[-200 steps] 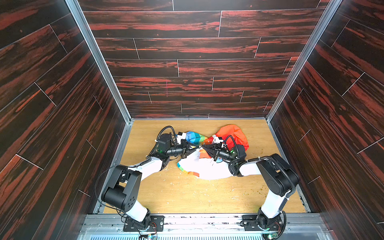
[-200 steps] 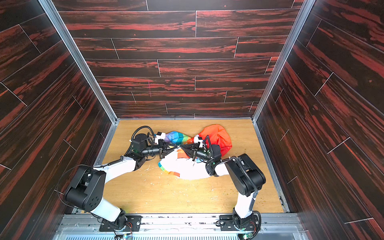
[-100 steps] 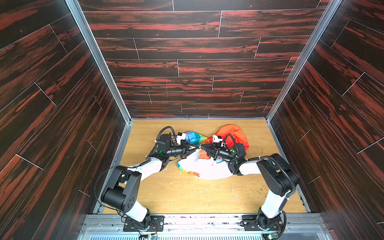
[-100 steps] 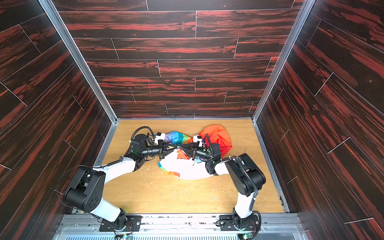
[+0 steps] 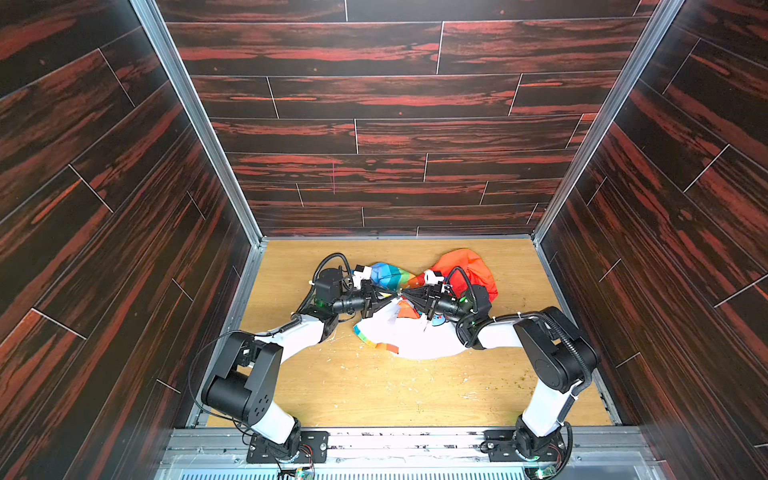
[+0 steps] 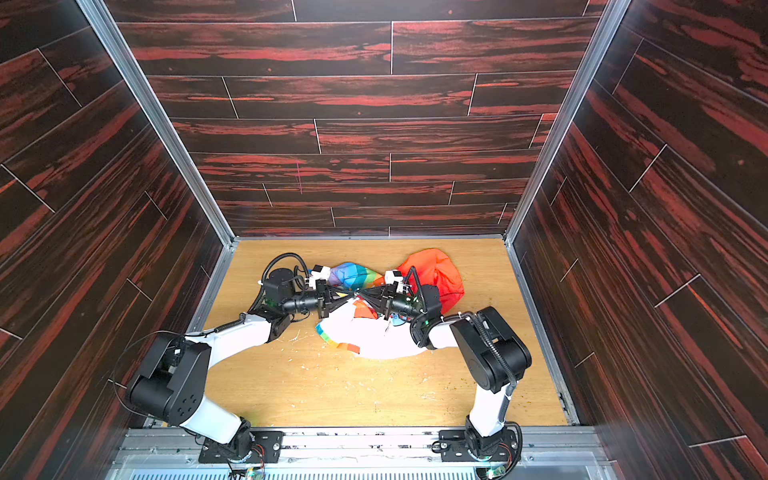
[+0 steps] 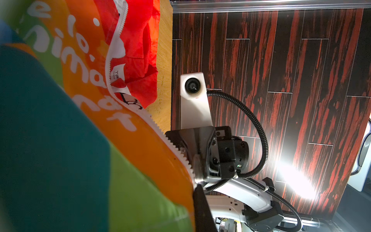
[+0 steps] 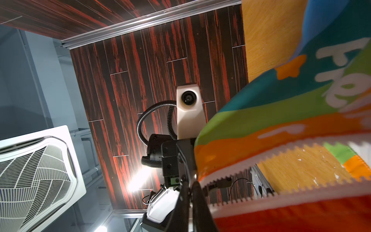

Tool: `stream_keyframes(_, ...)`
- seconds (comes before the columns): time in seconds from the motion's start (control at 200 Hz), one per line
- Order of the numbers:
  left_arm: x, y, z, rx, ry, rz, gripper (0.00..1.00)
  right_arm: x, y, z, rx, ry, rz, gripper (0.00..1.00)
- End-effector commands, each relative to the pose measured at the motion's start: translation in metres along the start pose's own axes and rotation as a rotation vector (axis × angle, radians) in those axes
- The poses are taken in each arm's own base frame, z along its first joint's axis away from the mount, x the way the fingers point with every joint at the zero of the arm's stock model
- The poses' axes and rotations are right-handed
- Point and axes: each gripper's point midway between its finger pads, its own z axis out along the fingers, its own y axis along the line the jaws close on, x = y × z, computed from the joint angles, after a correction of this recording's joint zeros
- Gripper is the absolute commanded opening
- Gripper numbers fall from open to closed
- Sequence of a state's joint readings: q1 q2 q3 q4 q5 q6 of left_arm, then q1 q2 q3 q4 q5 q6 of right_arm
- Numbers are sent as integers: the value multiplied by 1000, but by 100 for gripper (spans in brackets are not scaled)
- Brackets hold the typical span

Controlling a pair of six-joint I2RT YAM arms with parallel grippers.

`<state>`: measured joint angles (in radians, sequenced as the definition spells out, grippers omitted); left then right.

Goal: Zip up the jacket

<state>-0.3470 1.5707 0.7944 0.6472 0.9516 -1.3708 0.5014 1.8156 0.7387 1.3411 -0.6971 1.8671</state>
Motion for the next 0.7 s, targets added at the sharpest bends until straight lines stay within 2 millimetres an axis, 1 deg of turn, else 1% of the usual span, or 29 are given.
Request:
stream_keyframes(0.0,6,-17,-8,30,-3,38,0,-1,9,4,-19,20,-21,3)
stream_keyframes(0.035,7,-17,-8,25,-4,37,0,-1,8,4,-17,22,-21,0)
stream_keyframes(0.2,9,-12,-11,-9,-7,26,0,3,8,2,6,29,-35,0)
stream_keyframes(0.321,9,-9,-14,-39,-25,30,0,9,2,0,114,33,-75,0)
stream_keyframes(0.406,10,-8,-17,-49,-41,33,0,9,-6,-6,223,6,-112,0)
stream_keyframes(0.466,11,-9,-18,-48,-42,35,0,8,-7,-10,277,-17,-148,0)
stream_keyframes(0.551,14,-11,-21,-50,-47,39,0,7,-6,-15,318,-42,-179,0)
stream_keyframes(0.691,17,-13,-24,-54,-48,46,0,6,-14,-20,371,-59,-179,0)
